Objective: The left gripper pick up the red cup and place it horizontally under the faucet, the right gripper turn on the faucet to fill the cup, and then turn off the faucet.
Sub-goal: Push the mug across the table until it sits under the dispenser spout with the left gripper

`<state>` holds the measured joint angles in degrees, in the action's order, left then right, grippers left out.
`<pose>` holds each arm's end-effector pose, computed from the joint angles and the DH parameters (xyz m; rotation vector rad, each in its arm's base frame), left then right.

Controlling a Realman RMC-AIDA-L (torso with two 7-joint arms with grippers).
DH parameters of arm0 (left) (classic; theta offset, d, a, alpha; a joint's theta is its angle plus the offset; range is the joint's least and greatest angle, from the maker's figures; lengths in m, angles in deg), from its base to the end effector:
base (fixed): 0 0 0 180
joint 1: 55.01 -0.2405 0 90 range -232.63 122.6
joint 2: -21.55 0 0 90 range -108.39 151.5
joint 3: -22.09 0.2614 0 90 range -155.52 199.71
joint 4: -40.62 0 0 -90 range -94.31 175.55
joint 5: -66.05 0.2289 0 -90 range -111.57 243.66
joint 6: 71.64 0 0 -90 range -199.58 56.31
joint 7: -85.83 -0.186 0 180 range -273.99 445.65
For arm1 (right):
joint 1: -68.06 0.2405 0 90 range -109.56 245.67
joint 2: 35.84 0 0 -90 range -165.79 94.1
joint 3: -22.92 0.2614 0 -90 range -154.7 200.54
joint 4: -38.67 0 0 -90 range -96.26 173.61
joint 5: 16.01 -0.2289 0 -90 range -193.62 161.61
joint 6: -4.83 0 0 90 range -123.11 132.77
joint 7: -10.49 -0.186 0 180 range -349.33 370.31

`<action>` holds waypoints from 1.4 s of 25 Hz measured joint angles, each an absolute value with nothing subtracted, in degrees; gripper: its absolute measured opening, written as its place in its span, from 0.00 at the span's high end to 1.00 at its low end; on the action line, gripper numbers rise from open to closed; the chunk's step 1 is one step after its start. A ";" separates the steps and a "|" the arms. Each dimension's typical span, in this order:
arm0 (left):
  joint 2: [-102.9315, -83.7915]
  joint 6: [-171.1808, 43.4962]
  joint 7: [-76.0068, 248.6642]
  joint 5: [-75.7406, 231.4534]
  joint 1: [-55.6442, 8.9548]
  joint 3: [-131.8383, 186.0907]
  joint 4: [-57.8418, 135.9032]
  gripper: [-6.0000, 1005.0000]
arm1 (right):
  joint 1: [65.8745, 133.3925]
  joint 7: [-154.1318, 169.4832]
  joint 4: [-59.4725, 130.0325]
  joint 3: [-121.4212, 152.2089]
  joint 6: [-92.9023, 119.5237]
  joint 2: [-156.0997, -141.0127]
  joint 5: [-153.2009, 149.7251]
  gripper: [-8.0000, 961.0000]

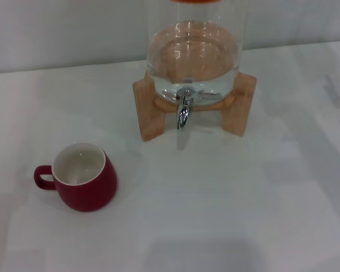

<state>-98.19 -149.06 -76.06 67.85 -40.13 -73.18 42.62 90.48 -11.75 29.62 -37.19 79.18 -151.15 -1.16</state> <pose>-0.3968 0.3025 -0.0093 -1.5352 -0.6190 -0.6960 0.3728 0.3801 0.0834 -1.3529 0.4665 0.8233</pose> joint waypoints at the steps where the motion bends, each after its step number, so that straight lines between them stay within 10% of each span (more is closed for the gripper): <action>1: -98.18 -149.06 -76.06 68.29 -40.15 -73.18 42.59 0.20 | 90.51 -11.75 29.62 -37.19 79.18 -151.15 -1.16 0.25; 35: -98.88 -148.77 -76.15 79.85 -40.86 -73.10 42.65 0.22 | 90.03 -12.28 29.62 -37.28 81.12 -151.16 -1.16 0.25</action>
<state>-98.88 -148.77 -76.15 79.85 -40.86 -73.10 42.65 90.03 -12.28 29.62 -37.28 81.12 -151.16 -1.16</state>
